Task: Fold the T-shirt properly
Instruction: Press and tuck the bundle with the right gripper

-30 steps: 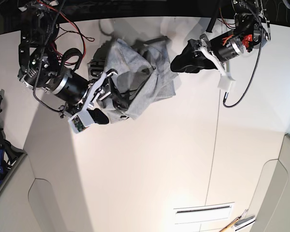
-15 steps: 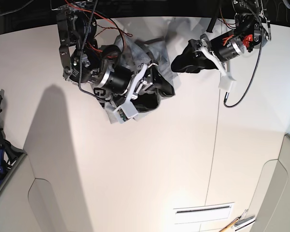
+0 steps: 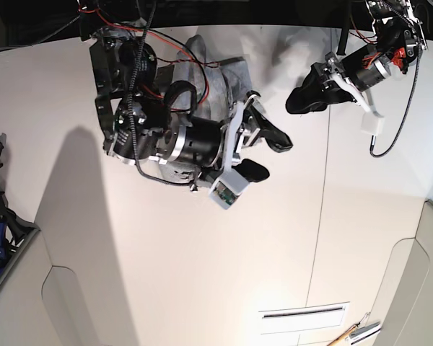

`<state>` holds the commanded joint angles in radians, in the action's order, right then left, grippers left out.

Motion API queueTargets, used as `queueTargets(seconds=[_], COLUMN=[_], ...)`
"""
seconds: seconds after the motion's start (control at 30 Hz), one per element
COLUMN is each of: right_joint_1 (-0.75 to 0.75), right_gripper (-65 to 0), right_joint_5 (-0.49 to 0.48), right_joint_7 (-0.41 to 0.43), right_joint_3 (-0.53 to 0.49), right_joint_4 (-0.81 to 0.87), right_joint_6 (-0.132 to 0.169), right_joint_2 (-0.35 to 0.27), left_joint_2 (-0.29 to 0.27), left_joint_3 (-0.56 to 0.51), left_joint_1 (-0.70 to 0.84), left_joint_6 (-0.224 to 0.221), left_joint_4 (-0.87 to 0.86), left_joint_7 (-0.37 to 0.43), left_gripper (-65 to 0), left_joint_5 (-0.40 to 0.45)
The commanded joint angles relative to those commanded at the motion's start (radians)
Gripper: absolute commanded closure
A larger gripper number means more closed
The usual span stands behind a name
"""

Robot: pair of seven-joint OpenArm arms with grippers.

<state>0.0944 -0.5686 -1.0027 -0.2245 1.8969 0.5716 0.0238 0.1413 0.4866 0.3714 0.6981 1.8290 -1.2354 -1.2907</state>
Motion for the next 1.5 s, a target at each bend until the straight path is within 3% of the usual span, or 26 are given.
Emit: queueTargets(seconds=[0.17,0.3,0.57,0.73,0.9,1.13,1.27,1.37,1.5], right_joint_1=[-0.112,-0.218,-0.369,-0.369,-0.367,-0.277,-0.195,-0.153,-0.156], right_gripper=[-37.1,-37.1,-37.1,-37.1,-37.1,-37.1,-37.1,-37.1,-37.1], right_joint_5=[-0.064,-0.134,-0.122,-0.027,0.041,0.038,0.062,0.075,0.071], right_joint_7=[-0.001,0.0,0.076,0.185,0.225,0.224,0.182,0.135,0.081], right_joint_3=[0.121,0.15,0.133,0.029,-0.065,-0.158,-0.16,-0.124,0.006], right_joint_4=[0.02,0.02,0.011,-0.043,-0.106,-0.103,-0.095,-0.068,0.034], right_joint_6=[-0.005,0.01,0.013,0.012,0.013,0.012,0.008,0.0,-0.018], right_joint_2=[-0.078,-0.132,-0.131,-0.115,-0.07,-0.013,0.001,0.001,0.001], left_joint_2=[0.014,0.014,0.015,0.038,0.045,0.045,0.046,0.063,0.082], left_joint_3=[0.0,-0.002,-0.004,-0.003,0.006,0.093,0.164,0.18,0.18], left_joint_1=[-0.001,-0.023,-0.078,-0.077,-0.078,-0.078,-0.078,-0.077,-0.074], left_joint_6=[0.0,0.0,0.0,0.0,0.0,0.0,0.0,0.0,0.0], left_joint_4=[0.0,0.0,0.0,0.0,0.0,0.0,0.0,0.0,0.0], left_joint_7=[-0.022,-0.027,-0.027,-0.029,-0.029,-0.03,-0.052,-0.071,-0.087], left_gripper=[-44.9,-44.9,-44.9,-44.9,-44.9,-44.9,-44.9,-44.9,-44.9], left_joint_5=[-0.064,-0.097,-0.096,-0.097,-0.097,-0.129,-0.166,-0.172,-0.172])
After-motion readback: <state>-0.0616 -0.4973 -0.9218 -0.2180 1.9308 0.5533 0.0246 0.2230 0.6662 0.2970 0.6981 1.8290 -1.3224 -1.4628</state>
